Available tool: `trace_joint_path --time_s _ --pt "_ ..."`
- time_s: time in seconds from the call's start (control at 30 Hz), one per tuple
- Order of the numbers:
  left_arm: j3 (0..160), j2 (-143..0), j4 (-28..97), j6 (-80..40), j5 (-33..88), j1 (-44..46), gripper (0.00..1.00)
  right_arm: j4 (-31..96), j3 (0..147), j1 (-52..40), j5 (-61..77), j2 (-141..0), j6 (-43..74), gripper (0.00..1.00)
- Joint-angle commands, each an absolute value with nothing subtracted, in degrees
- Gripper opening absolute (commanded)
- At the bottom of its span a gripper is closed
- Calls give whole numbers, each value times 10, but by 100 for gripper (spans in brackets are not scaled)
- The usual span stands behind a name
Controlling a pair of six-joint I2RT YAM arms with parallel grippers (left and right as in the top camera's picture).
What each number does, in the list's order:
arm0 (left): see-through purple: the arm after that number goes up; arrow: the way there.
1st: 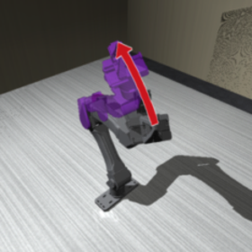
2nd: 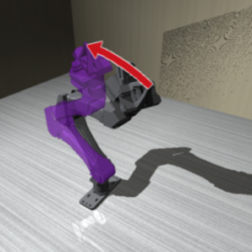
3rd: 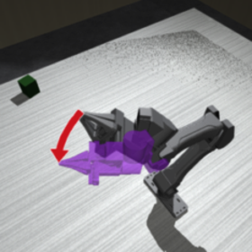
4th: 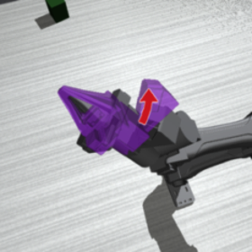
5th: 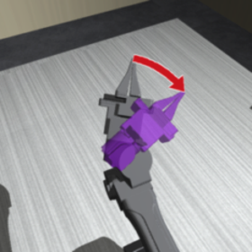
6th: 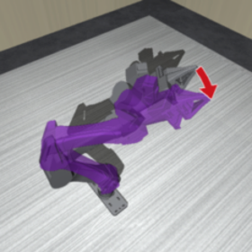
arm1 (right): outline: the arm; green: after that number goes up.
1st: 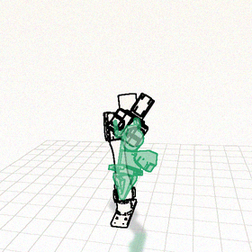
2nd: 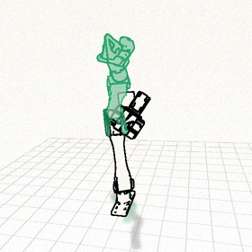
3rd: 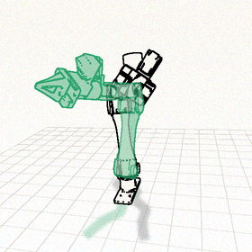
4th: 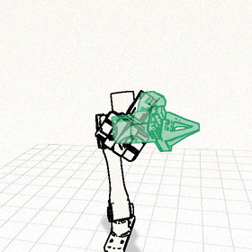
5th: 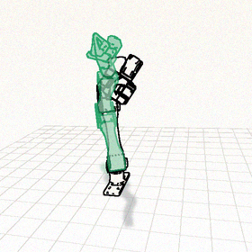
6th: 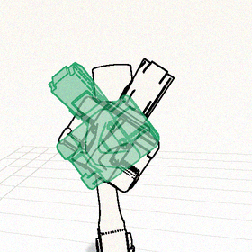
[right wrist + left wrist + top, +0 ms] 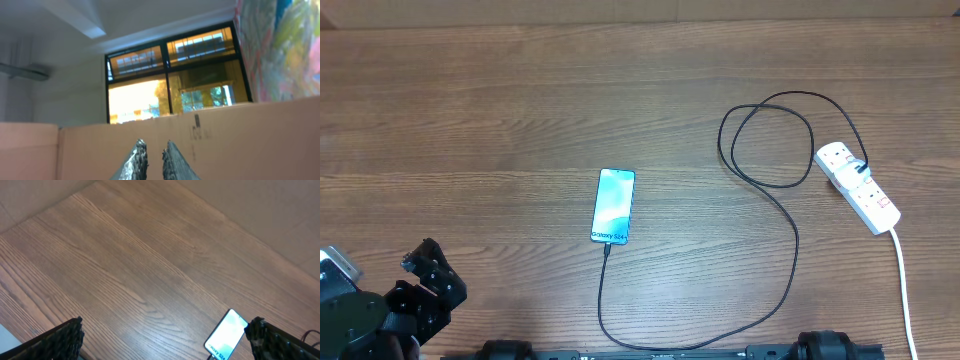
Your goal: Plug charger to phone and switch on socket
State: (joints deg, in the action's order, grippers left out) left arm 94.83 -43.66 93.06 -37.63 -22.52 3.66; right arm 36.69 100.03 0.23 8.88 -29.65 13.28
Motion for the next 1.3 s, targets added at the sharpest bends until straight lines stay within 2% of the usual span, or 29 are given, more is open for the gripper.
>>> trace_joint_path --time_s 0.0,0.37,0.93,1.0,1.1,1.27 --pt "946 -432 930 -388 -224 39 100 347 899 8 44 -217 114 13" --pt "946 -432 930 -388 -224 39 100 331 766 77 7 -69 72 15" --pt "946 -432 930 -388 -224 39 100 333 762 87 -31 -12 71 19" --pt "946 -432 930 -388 -224 39 100 332 762 87 -39 -11 72 24" --pt "946 -432 930 -388 -224 39 100 326 757 88 -40 -11 72 37" --pt "946 -432 930 -388 -224 39 100 295 717 97 -32 -3 73 67"
